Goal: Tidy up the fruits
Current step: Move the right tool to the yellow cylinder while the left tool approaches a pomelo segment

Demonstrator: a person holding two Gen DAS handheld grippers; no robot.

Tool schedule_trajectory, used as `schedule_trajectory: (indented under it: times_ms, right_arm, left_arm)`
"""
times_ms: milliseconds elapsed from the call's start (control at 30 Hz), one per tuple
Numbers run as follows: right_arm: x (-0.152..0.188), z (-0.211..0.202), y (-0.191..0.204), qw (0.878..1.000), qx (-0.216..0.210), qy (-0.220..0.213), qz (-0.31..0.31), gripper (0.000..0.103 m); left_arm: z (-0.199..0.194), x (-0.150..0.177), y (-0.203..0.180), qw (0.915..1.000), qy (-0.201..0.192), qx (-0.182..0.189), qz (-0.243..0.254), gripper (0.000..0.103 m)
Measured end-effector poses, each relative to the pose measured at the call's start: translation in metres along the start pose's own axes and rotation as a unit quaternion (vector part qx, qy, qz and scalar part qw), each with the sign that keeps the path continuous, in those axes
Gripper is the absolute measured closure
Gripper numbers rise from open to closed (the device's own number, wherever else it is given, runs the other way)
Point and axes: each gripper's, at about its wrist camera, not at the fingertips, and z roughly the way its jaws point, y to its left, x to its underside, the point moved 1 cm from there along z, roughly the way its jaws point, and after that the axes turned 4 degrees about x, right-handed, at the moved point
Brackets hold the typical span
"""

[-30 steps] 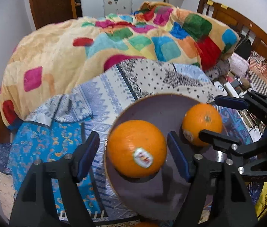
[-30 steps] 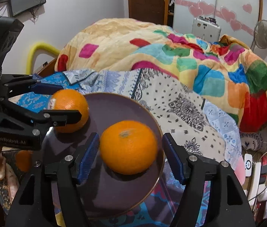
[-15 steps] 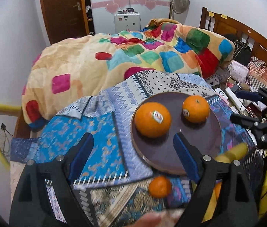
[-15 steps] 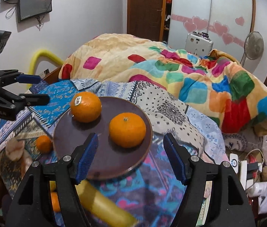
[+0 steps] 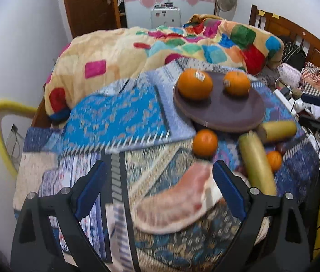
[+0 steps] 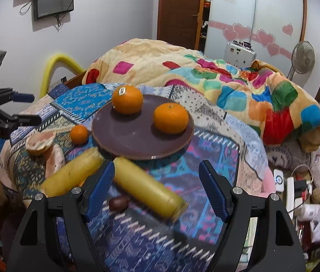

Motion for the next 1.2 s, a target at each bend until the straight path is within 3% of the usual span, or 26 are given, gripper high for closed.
schedule_trajectory:
  times_ms: [400,800,1033,1133,1200]
  right_arm:
    - [0.031,0.02,-0.008,0.999,0.013,0.035,0.008,0.029]
    - [0.031,0.038,-0.004,0.999,-0.009,0.048,-0.011,0.032]
    - [0.036,0.036,-0.002,0.999,-0.017,0.042,-0.026,0.039]
    - [0.04,0.03,-0.003,0.999,-0.02,0.04,-0.022,0.046]
    - [0.042,0.025,-0.004,0.999,-0.02,0.04,-0.017,0.051]
  left_arm:
    - [-0.009,0.056,0.012,0.9996,0.002,-0.019,-0.02,0.005]
    - [0.026,0.047,-0.008,0.9991,0.019,-0.014,0.034,0.005]
    - [0.039,0.033,0.001,0.9991,0.012,0.032,0.024,0.007]
    - [0.038,0.035,0.005,0.9971,0.016,0.074,0.005,0.022]
    - [0.036,0.037,0.005,0.9978,0.012,0.065,0.003,0.024]
